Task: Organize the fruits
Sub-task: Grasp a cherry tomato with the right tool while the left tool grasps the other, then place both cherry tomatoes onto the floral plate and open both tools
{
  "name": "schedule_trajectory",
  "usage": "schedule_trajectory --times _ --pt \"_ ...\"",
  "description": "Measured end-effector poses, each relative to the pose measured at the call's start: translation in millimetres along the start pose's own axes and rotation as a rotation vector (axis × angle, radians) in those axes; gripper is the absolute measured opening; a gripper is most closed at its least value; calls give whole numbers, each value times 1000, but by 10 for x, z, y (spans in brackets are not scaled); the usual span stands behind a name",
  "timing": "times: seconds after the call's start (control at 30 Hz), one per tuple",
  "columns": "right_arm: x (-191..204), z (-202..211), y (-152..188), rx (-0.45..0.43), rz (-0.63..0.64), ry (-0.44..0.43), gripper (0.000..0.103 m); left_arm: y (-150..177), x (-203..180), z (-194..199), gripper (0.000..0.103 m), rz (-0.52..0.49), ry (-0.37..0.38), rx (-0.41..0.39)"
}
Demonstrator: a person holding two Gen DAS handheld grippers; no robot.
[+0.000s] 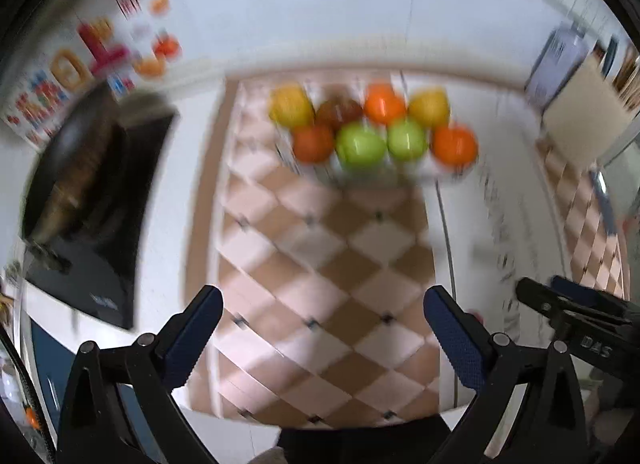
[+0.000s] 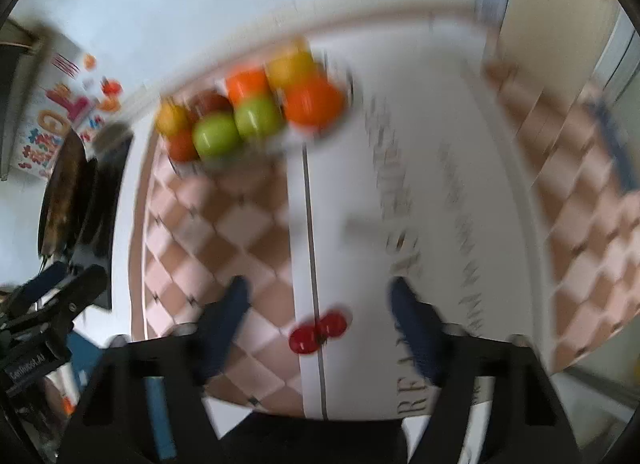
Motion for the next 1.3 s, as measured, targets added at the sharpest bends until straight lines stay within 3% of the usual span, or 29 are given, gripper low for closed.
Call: schedule_trajectory --times 0.13,0.3,0.33,0.5,0.8,0.97,1.03,1.13,1.3 --pt "-187 -591 189 154 -58 -75 49 244 -161 -488 103 -1 -11 157" --pt "-208 -910 312 229 -38 -109 33 417 -264 -667 103 20 -16 228" --pt "-192 -913 311 219 -12 -98 27 446 -292 -681 103 22 -15 236" --pt "-219 -825 260 166 55 -71 26 519 -491 -744 103 21 34 280" --pt "-736 -477 38 99 -17 -56 26 685 -1325 -887 100 -153 164 334" --pt "-885 -455 27 94 -40 -48 26 742 -1607 -956 50 -203 192 360" --pt "-902 -448 27 87 -44 -47 26 751 -1656 -974 41 -205 195 365" --pt "-893 -427 4 78 -47 -51 26 746 -1639 -971 30 -203 202 359" --pt "-826 -368 -89 53 -37 -61 26 626 -1502 -893 30 -155 214 328"
Point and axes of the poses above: each gripper's, at about its wrist camera, not at the fingertips, and z roughly against the way its jaws point, x to its left, y to its underside, the point moved 6 cm from there along -z, roughly the way its jaws point
